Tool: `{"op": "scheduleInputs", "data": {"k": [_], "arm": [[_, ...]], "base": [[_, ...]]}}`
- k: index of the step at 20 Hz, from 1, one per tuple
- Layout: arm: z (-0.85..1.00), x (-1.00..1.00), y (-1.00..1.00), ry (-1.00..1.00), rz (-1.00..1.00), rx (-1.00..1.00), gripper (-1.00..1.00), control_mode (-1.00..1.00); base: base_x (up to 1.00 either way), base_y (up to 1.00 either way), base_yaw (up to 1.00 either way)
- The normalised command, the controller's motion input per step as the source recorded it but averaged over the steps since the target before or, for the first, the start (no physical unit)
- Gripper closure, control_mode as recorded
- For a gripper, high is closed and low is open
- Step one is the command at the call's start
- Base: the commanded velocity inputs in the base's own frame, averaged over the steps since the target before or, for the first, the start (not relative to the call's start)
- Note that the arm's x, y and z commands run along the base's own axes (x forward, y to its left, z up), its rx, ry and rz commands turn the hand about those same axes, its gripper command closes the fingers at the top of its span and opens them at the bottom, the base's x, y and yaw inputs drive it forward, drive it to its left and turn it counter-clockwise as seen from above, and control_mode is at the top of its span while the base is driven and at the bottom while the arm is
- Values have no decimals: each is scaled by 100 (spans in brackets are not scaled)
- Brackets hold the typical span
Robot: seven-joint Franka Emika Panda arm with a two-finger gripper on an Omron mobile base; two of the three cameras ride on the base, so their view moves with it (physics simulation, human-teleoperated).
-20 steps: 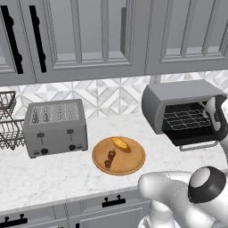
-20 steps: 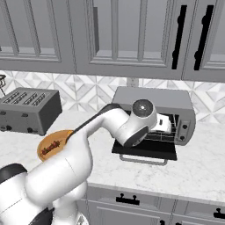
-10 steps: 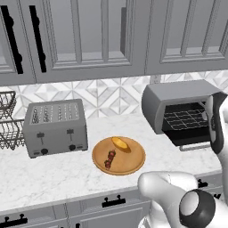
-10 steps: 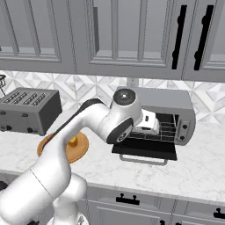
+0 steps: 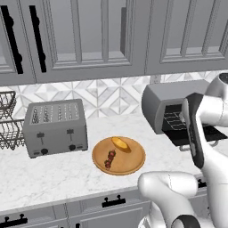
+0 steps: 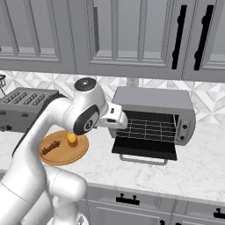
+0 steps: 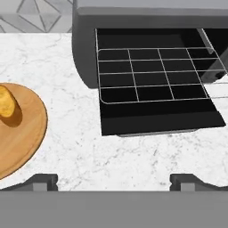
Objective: Pick up the kebab skewer and baguette bread, and place them inside the toaster oven. Close the toaster oven door and start by setting the timer.
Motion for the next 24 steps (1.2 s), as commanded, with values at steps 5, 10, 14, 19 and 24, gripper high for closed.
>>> {"op": "scheduleInputs", "data": {"k": [5,10,14,19,24], "arm": [[0,-30,77,7,0,3,-100,-100],[0,-5,75,12,0,1,-100,-100],[-3,0,81,15,0,0,-100,-100],[-7,-1,94,14,0,0,-100,-100],[-7,0,88,11,0,0,-100,-100]], "base": [[0,0,0],[0,0,0],[0,0,0],[0,0,0],[0,0,0]]}}
